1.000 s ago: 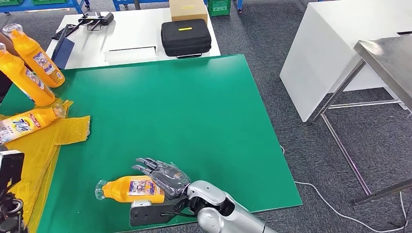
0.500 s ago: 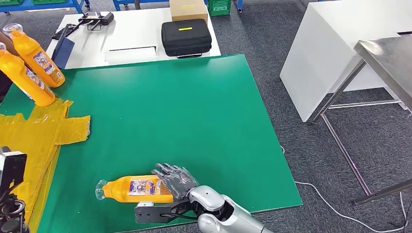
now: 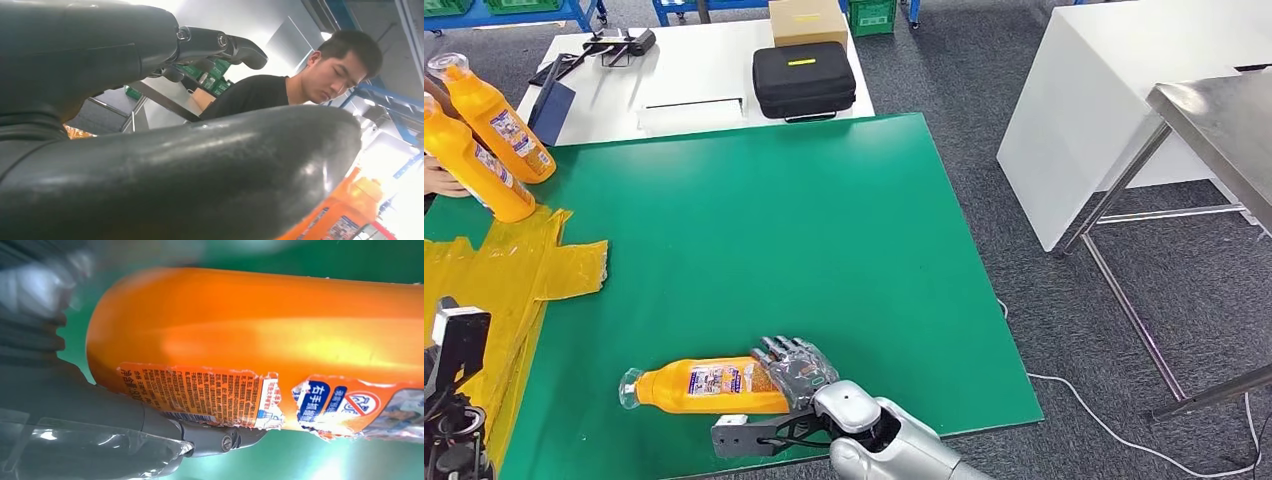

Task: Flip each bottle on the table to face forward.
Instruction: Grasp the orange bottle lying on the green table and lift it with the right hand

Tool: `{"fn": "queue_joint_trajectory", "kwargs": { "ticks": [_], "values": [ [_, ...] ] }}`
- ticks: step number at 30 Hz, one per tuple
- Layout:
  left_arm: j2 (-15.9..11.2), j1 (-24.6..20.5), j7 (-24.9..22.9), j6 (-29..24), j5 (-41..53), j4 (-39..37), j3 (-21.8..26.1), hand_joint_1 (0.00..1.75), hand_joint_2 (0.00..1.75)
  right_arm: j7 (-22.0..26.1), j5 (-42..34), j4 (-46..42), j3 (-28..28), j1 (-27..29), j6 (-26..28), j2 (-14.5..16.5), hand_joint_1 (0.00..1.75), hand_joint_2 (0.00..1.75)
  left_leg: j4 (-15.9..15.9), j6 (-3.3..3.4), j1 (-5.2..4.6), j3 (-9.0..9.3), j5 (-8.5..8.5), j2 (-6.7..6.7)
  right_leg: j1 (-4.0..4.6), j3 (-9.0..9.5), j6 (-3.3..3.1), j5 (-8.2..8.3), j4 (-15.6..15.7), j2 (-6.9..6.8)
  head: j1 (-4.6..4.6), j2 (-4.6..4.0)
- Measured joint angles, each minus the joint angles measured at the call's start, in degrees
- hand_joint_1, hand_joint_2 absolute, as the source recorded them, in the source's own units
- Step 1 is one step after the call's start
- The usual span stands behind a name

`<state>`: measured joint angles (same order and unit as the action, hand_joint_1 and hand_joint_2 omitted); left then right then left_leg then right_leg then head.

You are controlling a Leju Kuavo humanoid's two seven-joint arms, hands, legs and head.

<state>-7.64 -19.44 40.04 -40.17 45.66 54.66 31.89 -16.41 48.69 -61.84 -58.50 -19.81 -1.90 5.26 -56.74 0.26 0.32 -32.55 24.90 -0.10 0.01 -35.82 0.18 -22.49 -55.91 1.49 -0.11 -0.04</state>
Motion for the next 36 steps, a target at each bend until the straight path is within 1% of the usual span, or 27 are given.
{"fn": "queue_joint_trajectory", "kwargs": {
  "ticks": [5, 9, 11, 13, 14, 15, 16, 17, 19, 20, 21, 22, 24, 26, 30, 33, 36],
  "values": [
    [0.03, -0.65, 0.00, 0.00, -0.31, -0.71, 0.00, 0.00, 0.00, 0.64, -0.13, 2.09, 0.08, -0.88, -0.02, 0.96, 1.75, 1.75, 0.01, -0.03, 0.07, 0.20, 0.03, 0.25, 0.07, 0.13, -0.03, 0.02, 0.00, 0.22, 0.00, 0.00],
    [0.01, -1.54, -0.22, 0.33, -3.02, -2.12, -0.58, 0.00, 0.00, 1.16, -0.08, 3.28, 0.34, -1.31, 0.22, 1.47, 1.75, 1.75, 0.01, -0.05, 0.12, 0.29, 0.03, 0.24, 0.13, 0.21, -0.05, 0.03, 0.01, 0.23, -0.01, 0.00],
    [-0.19, -2.75, -0.33, 1.75, -6.41, -4.47, -1.59, 0.00, 0.00, 1.44, -0.26, 3.87, 0.66, -1.40, 0.72, 1.79, 1.75, 1.75, 0.00, -0.06, 0.14, 0.30, 0.01, 0.20, 0.15, 0.24, -0.05, 0.03, 0.00, 0.21, -0.01, 0.00],
    [-0.56, -4.05, -0.56, 4.49, -10.37, -7.25, -2.92, 0.00, 0.00, 1.58, -0.76, 4.31, 1.18, -1.44, 1.48, 2.05, 1.75, 1.75, 0.00, -0.07, 0.17, 0.30, 0.00, 0.19, 0.16, 0.27, -0.06, 0.04, 0.00, 0.21, -0.01, 0.00],
    [-0.72, -4.61, -1.37, 7.43, -13.21, -8.42, -3.58, 0.00, 0.44, 1.65, -1.24, 4.47, 1.64, -1.37, 2.41, 2.14, 1.75, 1.75, 0.00, -0.07, 0.17, 0.30, 0.00, 0.20, 0.16, 0.27, -0.06, 0.04, 0.00, 0.22, 0.01, 0.00],
    [-0.81, -5.05, -3.07, 12.45, -17.64, -9.27, -4.15, 0.00, 0.87, 1.77, -1.93, 4.58, 2.38, -1.27, 3.79, 2.19, 1.75, 1.75, 0.00, -0.07, 0.17, 0.30, -0.01, 0.20, 0.15, 0.27, -0.06, 0.04, 0.00, 0.22, 0.00, 0.00],
    [-0.85, -5.35, -5.40, 19.62, -23.58, -9.81, -4.59, 0.00, 1.31, 2.01, -2.77, 4.65, 3.42, -1.11, 5.47, 2.20, 1.75, 1.75, 0.00, -0.07, 0.16, 0.28, -0.01, 0.20, 0.15, 0.26, -0.06, 0.04, -0.01, 0.21, -0.02, 0.00],
    [-0.85, -5.37, -7.95, 28.14, -30.29, -10.10, -4.97, 0.00, 1.75, 2.33, -3.60, 4.67, 4.75, -0.95, 7.12, 2.14, 1.75, 1.75, 0.00, -0.06, 0.16, 0.25, -0.03, 0.20, 0.15, 0.25, -0.06, 0.05, -0.01, 0.21, -0.01, 0.00],
    [-0.84, -4.58, -12.43, 45.65, -42.69, -9.98, -5.75, 0.00, 1.75, 3.23, -4.70, 4.55, 7.93, -0.73, 9.69, 1.82, 1.75, 1.75, 0.00, -0.04, 0.15, 0.15, -0.08, 0.17, 0.13, 0.21, -0.05, 0.05, -0.02, 0.17, -0.01, 0.00],
    [-0.84, -3.89, -14.14, 52.85, -47.61, -9.71, -6.21, 0.00, 1.75, 3.74, -5.00, 4.33, 9.63, -0.68, 10.72, 1.58, 1.75, 1.75, -0.01, -0.04, 0.14, 0.12, -0.10, 0.16, 0.12, 0.19, -0.04, 0.06, -0.02, 0.16, 0.02, 0.00],
    [-0.84, -3.14, -16.00, 58.87, -52.34, -9.34, -6.78, 0.00, 1.75, 4.33, -5.21, 3.93, 11.36, -0.64, 11.78, 1.36, 1.75, 1.75, -0.01, -0.04, 0.12, 0.09, -0.11, 0.15, 0.09, 0.17, -0.03, 0.07, -0.03, 0.15, 0.02, 0.00],
    [-0.84, -2.33, -17.83, 63.71, -57.10, -8.89, -7.44, 0.00, 1.75, 4.98, -5.39, 3.32, 13.14, -0.59, 12.87, 1.16, 1.75, 1.75, -0.02, -0.04, 0.10, 0.08, -0.10, 0.16, 0.07, 0.15, -0.02, 0.07, -0.03, 0.15, 0.01, 0.00],
    [-0.81, -0.88, -20.90, 69.52, -65.04, -7.91, -8.92, 0.00, 1.75, 6.06, -5.67, 1.71, 16.44, -0.54, 14.62, 0.89, 1.75, 1.75, -0.03, -0.04, 0.05, 0.04, -0.09, 0.17, 0.03, 0.08, -0.01, 0.07, -0.02, 0.16, -0.01, 0.00],
    [-0.74, 0.38, -22.73, 71.91, -69.98, -6.73, -10.76, 0.00, 1.75, 6.61, -5.75, -0.44, 19.62, -0.52, 15.73, 0.61, 1.75, 1.75, -0.04, -0.03, 0.02, -0.05, -0.09, 0.09, 0.01, -0.01, 0.00, 0.05, -0.02, 0.11, -0.01, 0.00],
    [-0.58, 1.83, -24.45, 71.99, -74.41, -4.25, -15.30, 0.00, 1.75, 6.90, -5.37, -6.27, 24.82, -0.18, 16.66, -0.04, 1.75, 1.75, -0.04, -0.02, 0.02, -0.25, -0.08, -0.10, 0.00, -0.15, 0.01, 0.04, -0.01, -0.01, -0.01, 0.00],
    [-0.48, 1.97, -25.57, 71.81, -77.18, -2.99, -18.51, 0.00, 1.75, 7.36, -5.21, -10.27, 27.50, 0.26, 17.17, -0.50, 1.75, 1.75, -0.04, -0.02, 0.02, -0.28, -0.06, -0.09, -0.01, -0.17, 0.01, 0.04, -0.01, -0.01, -0.01, 0.00],
    [-0.43, 1.79, -26.72, 72.90, -80.01, -2.64, -20.90, 0.00, 1.75, 8.14, -5.38, -12.43, 29.02, 0.50, 17.55, -0.78, 1.75, 1.75, -0.04, -0.02, 0.02, -0.28, -0.05, -0.08, -0.01, -0.18, 0.01, 0.04, -0.01, -0.01, -0.02, 0.00]
  ]
}}
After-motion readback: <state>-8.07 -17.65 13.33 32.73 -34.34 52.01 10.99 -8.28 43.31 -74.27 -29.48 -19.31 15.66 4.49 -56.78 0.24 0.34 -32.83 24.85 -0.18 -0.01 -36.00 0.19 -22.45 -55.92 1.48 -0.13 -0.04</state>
